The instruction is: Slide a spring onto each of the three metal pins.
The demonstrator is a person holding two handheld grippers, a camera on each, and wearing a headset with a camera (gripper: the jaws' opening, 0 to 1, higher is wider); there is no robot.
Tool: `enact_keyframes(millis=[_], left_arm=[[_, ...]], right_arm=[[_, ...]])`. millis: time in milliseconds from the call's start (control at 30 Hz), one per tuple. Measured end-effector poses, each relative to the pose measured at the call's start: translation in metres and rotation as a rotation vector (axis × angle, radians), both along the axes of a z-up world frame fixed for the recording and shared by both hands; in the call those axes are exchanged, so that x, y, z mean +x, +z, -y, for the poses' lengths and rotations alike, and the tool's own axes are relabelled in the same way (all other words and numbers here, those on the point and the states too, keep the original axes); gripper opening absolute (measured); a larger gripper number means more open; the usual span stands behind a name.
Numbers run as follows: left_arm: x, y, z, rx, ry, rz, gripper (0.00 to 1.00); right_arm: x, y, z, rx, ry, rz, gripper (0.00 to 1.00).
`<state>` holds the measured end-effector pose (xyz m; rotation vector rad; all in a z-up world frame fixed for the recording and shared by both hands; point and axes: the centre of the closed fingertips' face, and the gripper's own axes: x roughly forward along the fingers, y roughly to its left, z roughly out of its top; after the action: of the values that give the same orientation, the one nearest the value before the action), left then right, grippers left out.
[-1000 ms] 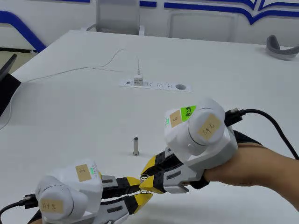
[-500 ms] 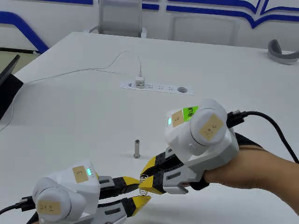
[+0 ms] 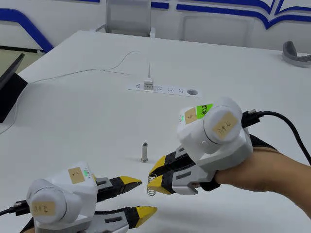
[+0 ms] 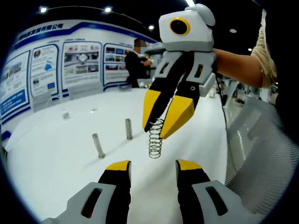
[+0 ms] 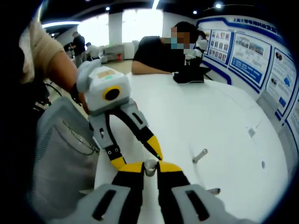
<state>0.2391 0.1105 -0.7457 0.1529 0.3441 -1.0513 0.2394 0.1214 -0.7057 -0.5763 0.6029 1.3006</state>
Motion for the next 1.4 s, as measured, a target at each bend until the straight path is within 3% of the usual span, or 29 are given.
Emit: enact_keyframes(millis=[267, 600, 1000, 1233, 1400], left_arm=[[0.005, 0.0, -0.006, -0.009, 0.035, -0.005, 0.49], [0.007, -0.001, -0.011, -0.003, 0.052, -0.001, 0.53], [0.008, -0.001, -0.018, -0.003, 0.083, 0.001, 0.56], [0.009, -0.002, -0.02, 0.0, 0.089, -0.003, 0.57], [0.011, -0.003, -0.019, 0.001, 0.089, -0.005, 0.57]], right_arm=[[0.012, 0.005, 0.002, 0.015, -0.026, 0.011, 0.12], [0.033, 0.019, 0.0, 0.047, -0.073, 0.04, 0.12], [0.081, 0.032, -0.002, 0.087, -0.187, 0.117, 0.12], [0.105, 0.03, -0.005, 0.107, -0.236, 0.125, 0.12], [0.116, 0.018, -0.009, 0.095, -0.248, 0.107, 0.12]])
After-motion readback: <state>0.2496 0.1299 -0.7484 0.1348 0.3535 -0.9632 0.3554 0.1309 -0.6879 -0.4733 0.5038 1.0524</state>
